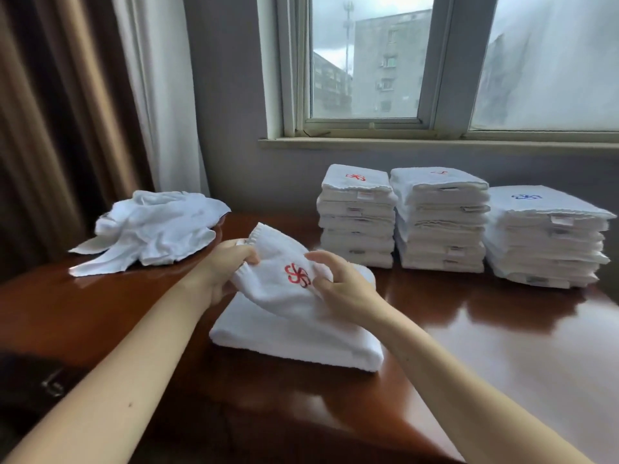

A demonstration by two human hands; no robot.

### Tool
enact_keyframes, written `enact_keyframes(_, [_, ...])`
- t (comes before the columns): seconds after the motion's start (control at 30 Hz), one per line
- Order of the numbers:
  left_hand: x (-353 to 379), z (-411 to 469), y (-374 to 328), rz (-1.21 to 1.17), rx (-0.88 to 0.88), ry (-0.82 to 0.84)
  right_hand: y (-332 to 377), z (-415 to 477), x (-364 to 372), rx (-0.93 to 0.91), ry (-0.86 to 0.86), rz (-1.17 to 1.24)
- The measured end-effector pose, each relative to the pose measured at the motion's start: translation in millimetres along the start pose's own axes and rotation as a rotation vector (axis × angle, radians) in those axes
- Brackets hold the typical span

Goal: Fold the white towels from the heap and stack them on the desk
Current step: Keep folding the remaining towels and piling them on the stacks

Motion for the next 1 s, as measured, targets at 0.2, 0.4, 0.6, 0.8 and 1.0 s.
enact_keyframes(0.2, [-33.5,13.2,34.6,0.101,-0.08,0.038,1.3,4.5,31.6,-0.031,0.131,-0.33])
enact_keyframes(0.4, [-44.5,29.2,45.0,0.436,0.1,-0.109,-12.9,-0.7,48.2,-0.004,0.194,-0.599])
enact_keyframes(0.6, [3.5,17.6,27.3,0.762,0.439,-0.032,-15.5,-6.3,55.9,-0.015,0.154,-0.659])
enact_keyframes(0.8, [23.0,28.5,60.4,1.069,0.291,0.068,-21.1,-12.6,56.3,0.042,0.082,-0.661])
enact_keyframes(1.0, [5.4,36.0,73.5,0.926,0.245,0.051,-26.8,-12.7,55.4,0.078,0.081,-0.664])
Point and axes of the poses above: each hand's wrist, its own z-axis towards the middle knuckle, its own x-axis out of the palm, y = z × x, the point moved 4 cm from there along z, towards the middle knuckle, and after that the axes turned 4 degrees about -z, right-handed, at the moved point
